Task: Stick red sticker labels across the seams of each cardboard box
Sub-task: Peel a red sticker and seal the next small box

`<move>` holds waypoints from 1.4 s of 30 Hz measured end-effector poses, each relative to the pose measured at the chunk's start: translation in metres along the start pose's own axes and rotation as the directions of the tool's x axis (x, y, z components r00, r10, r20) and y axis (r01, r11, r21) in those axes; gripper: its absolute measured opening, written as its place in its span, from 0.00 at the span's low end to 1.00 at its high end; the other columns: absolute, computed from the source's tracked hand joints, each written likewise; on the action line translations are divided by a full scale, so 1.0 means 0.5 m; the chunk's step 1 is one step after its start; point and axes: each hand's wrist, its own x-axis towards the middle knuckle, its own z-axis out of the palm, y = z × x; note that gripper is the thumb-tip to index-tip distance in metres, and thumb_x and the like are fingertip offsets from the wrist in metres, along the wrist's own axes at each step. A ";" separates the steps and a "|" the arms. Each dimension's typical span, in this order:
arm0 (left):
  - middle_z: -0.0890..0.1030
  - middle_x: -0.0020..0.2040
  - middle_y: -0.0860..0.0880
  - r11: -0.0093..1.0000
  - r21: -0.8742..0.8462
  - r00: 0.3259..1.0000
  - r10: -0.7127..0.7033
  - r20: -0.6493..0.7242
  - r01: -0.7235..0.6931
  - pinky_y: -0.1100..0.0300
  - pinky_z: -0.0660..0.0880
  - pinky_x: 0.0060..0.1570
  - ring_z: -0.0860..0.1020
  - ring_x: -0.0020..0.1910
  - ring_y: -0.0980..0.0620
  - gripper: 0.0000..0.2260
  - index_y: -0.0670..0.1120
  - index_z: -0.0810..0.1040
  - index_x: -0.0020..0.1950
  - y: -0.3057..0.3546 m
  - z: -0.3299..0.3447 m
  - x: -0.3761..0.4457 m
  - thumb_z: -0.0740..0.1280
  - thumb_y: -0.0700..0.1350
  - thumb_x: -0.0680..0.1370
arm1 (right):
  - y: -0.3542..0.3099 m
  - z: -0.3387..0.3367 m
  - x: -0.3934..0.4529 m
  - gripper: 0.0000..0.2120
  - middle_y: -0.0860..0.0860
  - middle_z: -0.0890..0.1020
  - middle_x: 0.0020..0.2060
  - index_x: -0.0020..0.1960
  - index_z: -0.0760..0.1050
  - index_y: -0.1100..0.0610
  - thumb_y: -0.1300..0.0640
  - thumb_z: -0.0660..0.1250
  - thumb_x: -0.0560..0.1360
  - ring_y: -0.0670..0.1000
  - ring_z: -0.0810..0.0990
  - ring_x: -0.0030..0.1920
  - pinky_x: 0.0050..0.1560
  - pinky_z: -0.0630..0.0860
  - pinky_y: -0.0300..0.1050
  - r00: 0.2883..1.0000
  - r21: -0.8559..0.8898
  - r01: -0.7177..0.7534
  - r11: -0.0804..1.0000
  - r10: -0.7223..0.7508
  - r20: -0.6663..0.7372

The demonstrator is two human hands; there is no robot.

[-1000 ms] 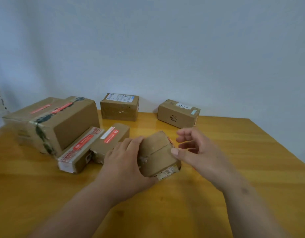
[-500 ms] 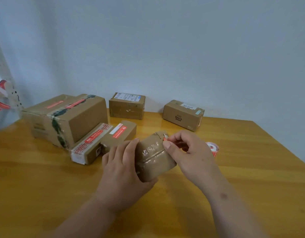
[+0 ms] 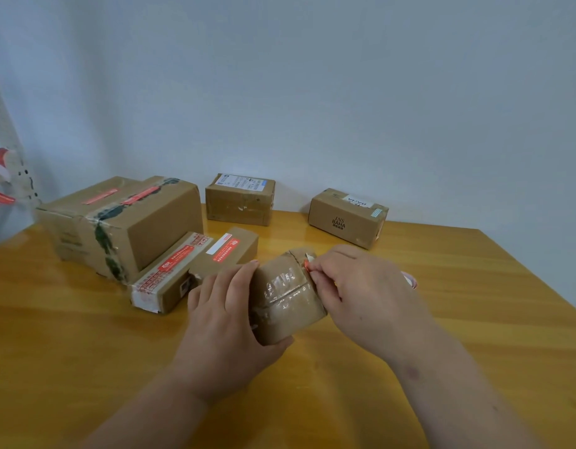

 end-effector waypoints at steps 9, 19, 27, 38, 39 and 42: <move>0.67 0.64 0.52 0.999 0.009 0.999 0.035 -0.014 -0.035 0.50 0.62 0.60 0.67 0.62 0.50 0.45 0.46 0.64 0.72 -0.005 0.003 -0.001 0.65 0.70 0.61 | -0.006 0.000 0.005 0.09 0.45 0.77 0.36 0.41 0.73 0.52 0.52 0.59 0.78 0.48 0.76 0.36 0.36 0.74 0.44 0.988 0.096 -0.152 0.984 0.152 0.007; 0.65 0.66 0.53 0.999 -0.031 0.999 -0.044 -0.025 0.043 0.48 0.63 0.62 0.64 0.65 0.51 0.50 0.47 0.61 0.72 -0.017 0.012 -0.007 0.79 0.63 0.57 | 0.013 0.025 0.008 0.09 0.53 0.82 0.46 0.44 0.72 0.52 0.56 0.55 0.79 0.54 0.84 0.45 0.44 0.82 0.54 0.772 0.677 -0.534 0.506 0.618 0.147; 0.72 0.68 0.48 0.988 -0.065 0.990 -0.142 0.025 0.143 0.50 0.61 0.63 0.66 0.66 0.52 0.49 0.48 0.59 0.72 -0.025 0.020 -0.017 0.79 0.62 0.59 | 0.010 -0.005 0.021 0.10 0.57 0.81 0.49 0.51 0.71 0.58 0.61 0.51 0.82 0.54 0.86 0.39 0.38 0.84 0.51 0.662 0.846 -0.523 0.106 0.675 0.325; 0.60 0.72 0.63 0.861 -0.431 0.963 -0.240 0.122 0.269 0.51 0.69 0.69 0.64 0.72 0.57 0.57 0.79 0.38 0.65 -0.017 0.021 -0.020 0.82 0.50 0.61 | 0.047 -0.007 0.025 0.10 0.61 0.83 0.51 0.52 0.73 0.56 0.60 0.54 0.81 0.59 0.86 0.44 0.48 0.82 0.60 0.557 0.918 -0.366 -0.154 0.754 0.349; 0.60 0.73 0.62 0.828 -0.482 0.958 -0.251 0.138 0.287 0.52 0.70 0.68 0.65 0.72 0.59 0.58 0.80 0.38 0.65 -0.015 0.021 -0.020 0.82 0.49 0.61 | 0.050 0.001 0.023 0.10 0.61 0.83 0.51 0.53 0.74 0.57 0.59 0.54 0.81 0.59 0.86 0.45 0.49 0.82 0.61 0.542 0.918 -0.350 -0.186 0.759 0.360; 0.61 0.72 0.60 0.734 -0.600 0.948 -0.258 0.187 0.318 0.71 0.73 0.56 0.67 0.66 0.65 0.60 0.83 0.38 0.63 -0.004 0.024 -0.014 0.82 0.43 0.63 | 0.050 0.023 0.018 0.12 0.61 0.83 0.50 0.58 0.74 0.59 0.60 0.55 0.80 0.60 0.86 0.46 0.48 0.81 0.62 0.512 0.898 -0.313 -0.309 0.741 0.434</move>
